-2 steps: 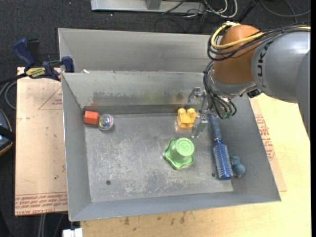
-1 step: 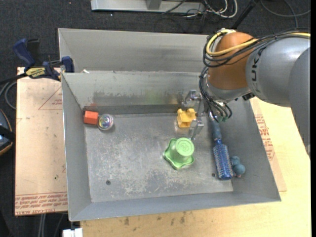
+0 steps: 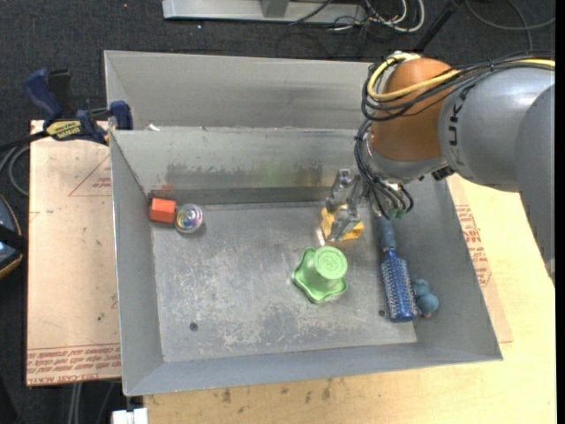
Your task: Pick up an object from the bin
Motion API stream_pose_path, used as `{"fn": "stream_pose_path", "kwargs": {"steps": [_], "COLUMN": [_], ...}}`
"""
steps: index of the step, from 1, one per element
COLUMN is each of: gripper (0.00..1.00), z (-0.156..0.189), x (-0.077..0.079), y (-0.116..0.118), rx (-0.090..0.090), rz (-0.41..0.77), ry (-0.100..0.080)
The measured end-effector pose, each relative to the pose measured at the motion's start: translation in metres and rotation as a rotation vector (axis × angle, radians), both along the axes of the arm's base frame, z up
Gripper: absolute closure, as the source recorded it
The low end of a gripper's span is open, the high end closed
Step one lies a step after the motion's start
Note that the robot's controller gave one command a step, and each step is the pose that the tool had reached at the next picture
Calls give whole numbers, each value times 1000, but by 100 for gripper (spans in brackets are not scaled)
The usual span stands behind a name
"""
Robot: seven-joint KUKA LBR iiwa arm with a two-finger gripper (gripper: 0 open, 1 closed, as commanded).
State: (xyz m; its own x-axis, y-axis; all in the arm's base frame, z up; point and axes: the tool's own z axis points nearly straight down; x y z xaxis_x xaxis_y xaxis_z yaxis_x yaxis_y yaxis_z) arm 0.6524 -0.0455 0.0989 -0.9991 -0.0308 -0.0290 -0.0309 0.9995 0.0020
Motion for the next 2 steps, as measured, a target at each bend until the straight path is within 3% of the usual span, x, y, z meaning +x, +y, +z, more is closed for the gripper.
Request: {"fn": "stream_pose_path", "kwargs": {"steps": [2], "gripper": [100], "z": [1], "x": [1], "y": [0], "rx": [0], "rz": [-36], "ry": [-5]}}
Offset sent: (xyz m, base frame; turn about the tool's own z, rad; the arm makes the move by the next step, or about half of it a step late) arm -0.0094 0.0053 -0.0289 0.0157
